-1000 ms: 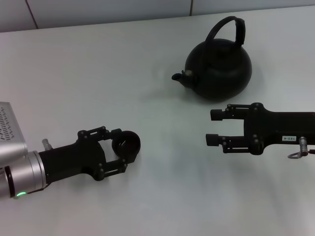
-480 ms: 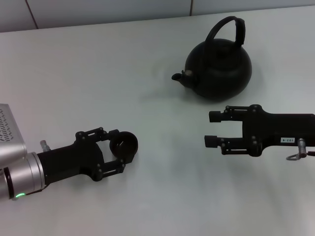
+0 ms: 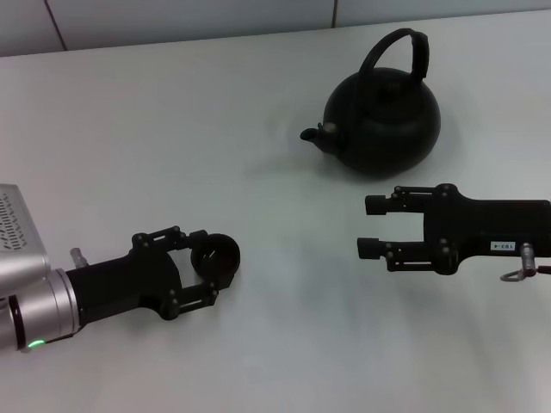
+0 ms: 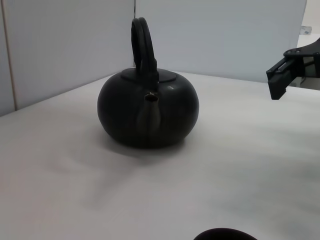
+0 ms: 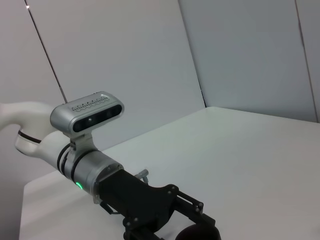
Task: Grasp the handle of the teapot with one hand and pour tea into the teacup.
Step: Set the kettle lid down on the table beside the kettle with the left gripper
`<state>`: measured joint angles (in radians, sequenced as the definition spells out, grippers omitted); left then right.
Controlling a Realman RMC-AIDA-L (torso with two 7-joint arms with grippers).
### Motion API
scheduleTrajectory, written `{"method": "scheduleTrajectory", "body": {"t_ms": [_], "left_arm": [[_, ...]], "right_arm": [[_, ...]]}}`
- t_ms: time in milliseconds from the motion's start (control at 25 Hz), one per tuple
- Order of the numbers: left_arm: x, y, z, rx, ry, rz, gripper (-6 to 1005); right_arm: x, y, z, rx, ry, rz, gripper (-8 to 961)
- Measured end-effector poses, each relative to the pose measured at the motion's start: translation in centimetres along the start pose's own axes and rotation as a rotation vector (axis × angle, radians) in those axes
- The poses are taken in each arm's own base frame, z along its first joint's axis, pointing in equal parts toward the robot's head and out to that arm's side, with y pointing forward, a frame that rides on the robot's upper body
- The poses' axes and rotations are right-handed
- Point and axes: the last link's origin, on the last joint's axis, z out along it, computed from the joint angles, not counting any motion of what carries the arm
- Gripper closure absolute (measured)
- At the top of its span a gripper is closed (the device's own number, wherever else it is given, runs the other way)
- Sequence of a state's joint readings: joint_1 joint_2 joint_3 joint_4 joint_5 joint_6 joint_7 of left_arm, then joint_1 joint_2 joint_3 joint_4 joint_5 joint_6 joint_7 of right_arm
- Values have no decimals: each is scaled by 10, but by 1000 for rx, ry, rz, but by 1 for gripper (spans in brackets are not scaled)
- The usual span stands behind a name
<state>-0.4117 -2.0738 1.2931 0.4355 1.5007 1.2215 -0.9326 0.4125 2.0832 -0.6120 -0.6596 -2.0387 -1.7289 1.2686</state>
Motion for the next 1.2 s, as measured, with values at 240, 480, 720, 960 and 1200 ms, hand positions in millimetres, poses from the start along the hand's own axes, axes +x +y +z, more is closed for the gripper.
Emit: {"method": "scheduleTrajectory", "body": {"t_ms": [240, 480, 720, 960, 1200], "left_arm": [[-1, 3, 2, -16, -7, 14, 227], [0, 2, 2, -10, -2, 8, 217], [2, 1, 0, -3, 12, 9, 202], [6, -3, -5, 29, 38, 31, 202], [17, -4, -18, 53, 131, 54, 202]], "right_arm": [[-1, -1, 1, -2, -1, -3, 246], [-2, -1, 1, -3, -2, -4, 246], [-1, 0, 1, -2, -3, -1, 246], [0, 0, 0, 3, -6, 4, 245], [0, 0, 0, 3, -5, 3, 246]]}}
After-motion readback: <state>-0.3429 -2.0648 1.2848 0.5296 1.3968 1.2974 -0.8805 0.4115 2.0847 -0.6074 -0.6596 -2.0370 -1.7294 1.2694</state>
